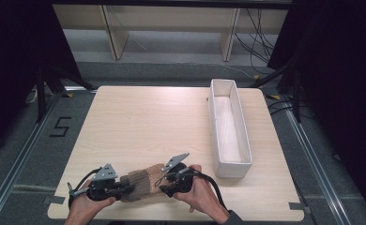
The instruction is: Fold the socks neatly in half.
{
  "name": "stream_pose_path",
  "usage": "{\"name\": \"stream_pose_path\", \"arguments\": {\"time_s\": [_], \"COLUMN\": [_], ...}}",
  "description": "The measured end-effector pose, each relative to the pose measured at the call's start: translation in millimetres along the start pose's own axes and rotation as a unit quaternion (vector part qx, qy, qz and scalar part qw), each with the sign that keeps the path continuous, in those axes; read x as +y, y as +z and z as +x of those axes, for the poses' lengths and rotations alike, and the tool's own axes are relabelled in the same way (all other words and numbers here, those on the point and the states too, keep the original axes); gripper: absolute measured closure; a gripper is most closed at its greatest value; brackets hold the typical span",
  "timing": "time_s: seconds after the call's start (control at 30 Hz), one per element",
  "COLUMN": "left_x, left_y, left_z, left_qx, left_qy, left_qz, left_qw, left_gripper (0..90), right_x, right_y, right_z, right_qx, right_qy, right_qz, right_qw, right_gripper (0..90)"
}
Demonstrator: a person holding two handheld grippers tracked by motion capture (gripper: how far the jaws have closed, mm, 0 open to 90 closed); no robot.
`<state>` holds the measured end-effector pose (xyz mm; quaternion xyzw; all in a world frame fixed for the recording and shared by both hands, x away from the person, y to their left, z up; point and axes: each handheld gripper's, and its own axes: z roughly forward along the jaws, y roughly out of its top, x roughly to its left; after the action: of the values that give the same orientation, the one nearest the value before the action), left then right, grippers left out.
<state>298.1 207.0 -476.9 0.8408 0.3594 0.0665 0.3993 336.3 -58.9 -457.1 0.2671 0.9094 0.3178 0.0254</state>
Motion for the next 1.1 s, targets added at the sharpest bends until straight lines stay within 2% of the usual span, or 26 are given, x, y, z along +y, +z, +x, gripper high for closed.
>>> {"name": "stream_pose_path", "arguments": {"time_s": [0.03, 0.07, 0.1, 0.13, 0.17, 0.2, 0.23, 0.27, 0.3, 0.37, 0.4, 0.47, 0.5, 0.53, 0.57, 0.6, 0.63, 0.67, 0.77, 0.8, 0.83, 0.9, 0.93, 0.97, 1.03, 1.1], "left_x": [0.9, 2.1, 2.7, 4.0, 4.3, 5.6, 6.3, 7.3, 7.6, 7.4, 6.6, 6.0, 6.0, 6.1, 6.3, 6.1, 6.1, 6.0, 5.0, 4.8, 4.5, 4.9, 5.0, 5.2, 5.8, 6.4], "left_y": [0.4, 1.2, 0.4, 0.1, 0.0, -1.3, -1.9, -3.2, -3.1, -3.4, -0.7, -2.3, -2.4, -4.3, -7.5, -7.4, -10.2, -10.4, -11.4, -12.6, -12.4, -13.0, -12.7, -13.4, -15.0, -16.1], "left_z": [0.1, -1.0, -0.9, 0.6, 0.3, 1.3, 0.7, 2.1, 2.2, 6.5, 5.8, 6.7, 4.6, 4.3, 6.2, 4.6, 7.0, 6.5, 5.6, 6.8, 6.4, 6.8, 5.5, 4.8, 2.5, 1.0], "left_qx": [0.001, 0.002, 0.003, 0.002, 0.001, 0.002, 0.004, 0.004, 0.007, 0.008, 0.005, 0.006, 0.008, 0.010, 0.009, 0.010, 0.008, 0.009, 0.005, 0.006, 0.008, 0.012, 0.016, 0.012, 0.008, 0.009], "left_qy": [0.006, -0.001, -0.001, 0.008, 0.001, 0.008, -0.001, 0.000, -0.010, -0.006, -0.017, -0.004, -0.012, -0.012, 0.000, -0.015, -0.006, -0.014, -0.019, -0.006, -0.006, -0.007, -0.020, -0.023, -0.019, -0.012], "left_qz": [-0.001, -0.006, 0.000, 0.001, -0.003, -0.005, -0.013, -0.016, -0.024, -0.017, -0.028, -0.019, -0.030, -0.034, -0.025, -0.041, -0.033, -0.039, -0.038, -0.025, -0.023, -0.024, -0.033, -0.039, -0.043, -0.031], "left_qw": [1.0000, 1.0000, 1.0000, 1.0000, 1.0000, 1.0000, 0.9999, 0.9999, 0.9996, 0.9998, 0.9995, 0.9998, 0.9994, 0.9993, 0.9996, 0.9990, 0.9994, 0.9991, 0.9991, 0.9996, 0.9997, 0.9996, 0.9991, 0.9989, 0.9989, 0.9994], "left_gripper": [80.4, 80.4, 80.3, 80.3, 80.3, 80.3, 80.2, 80.1, 80.0, 79.4, 79.0, 77.7, 76.9, 75.0, 73.1, 72.0, 70.9, 70.2, 71.2, 71.3, 71.3, 71.3, 71.3, 71.3, 73.4, 74.4], "right_x": [1.9, 3.5, 4.7, 5.3, 5.5, 5.1, 4.2, 2.4, 0.3, -1.0, -0.4, 0.4, 0.7, 0.9, 1.2, 1.4, 1.4, 1.1, -0.3, -1.1, -1.8, -2.4, -2.4, -2.4, -2.5, -2.4], "right_y": [-2.9, -4.9, -5.7, -5.4, -3.4, -0.4, 4.2, 9.4, 14.5, 17.9, 17.6, 16.2, 15.3, 13.6, 11.1, 8.0, 4.9, 2.9, 1.2, 0.9, 1.3, 1.6, 1.9, 2.4, 3.5, 3.3], "right_z": [-2.2, -5.0, -7.8, -9.4, -10.3, -10.0, -10.0, -8.1, -6.1, -2.9, -1.0, 0.5, 0.4, -1.7, -4.3, -6.7, -8.7, -11.5, -20.7, -22.9, -24.6, -26.1, -26.6, -26.3, -25.3, -25.9], "right_qx": [-0.005, -0.009, -0.009, -0.007, -0.005, -0.007, -0.008, -0.010, -0.012, -0.026, -0.030, -0.032, -0.030, -0.026, -0.019, -0.010, -0.007, -0.006, -0.008, -0.001, 0.008, 0.007, 0.008, 0.007, 0.011, 0.017], "right_qy": [0.005, 0.010, 0.015, 0.021, 0.023, 0.025, 0.012, 0.010, 0.011, 0.008, 0.003, 0.001, 0.013, 0.017, 0.022, 0.027, 0.037, 0.042, 0.057, 0.068, 0.076, 0.077, 0.072, 0.072, 0.076, 0.083], "right_qz": [-0.008, -0.013, -0.016, -0.016, -0.012, -0.005, 0.003, 0.020, 0.032, 0.026, 0.029, 0.030, 0.030, 0.025, 0.015, 0.008, 0.005, 0.002, -0.005, -0.005, -0.010, -0.010, -0.012, -0.014, -0.017, -0.014], "right_qw": [0.9999, 0.9998, 0.9997, 0.9996, 0.9996, 0.9997, 0.9999, 0.9997, 0.9994, 0.9993, 0.9991, 0.9991, 0.9990, 0.9992, 0.9995, 0.9995, 0.9993, 0.9991, 0.9983, 0.9976, 0.9971, 0.9970, 0.9973, 0.9973, 0.9969, 0.9963], "right_gripper": [56.4, 57.1, 57.8, 58.4, 58.3, 58.3, 58.0, 57.3, 56.8, 56.4, 55.9, 54.4, 52.9, 51.3, 49.7, 48.2, 46.5, 44.6, 40.9, 40.5, 40.5, 40.5, 40.5, 40.4, 38.7, 37.1]}}
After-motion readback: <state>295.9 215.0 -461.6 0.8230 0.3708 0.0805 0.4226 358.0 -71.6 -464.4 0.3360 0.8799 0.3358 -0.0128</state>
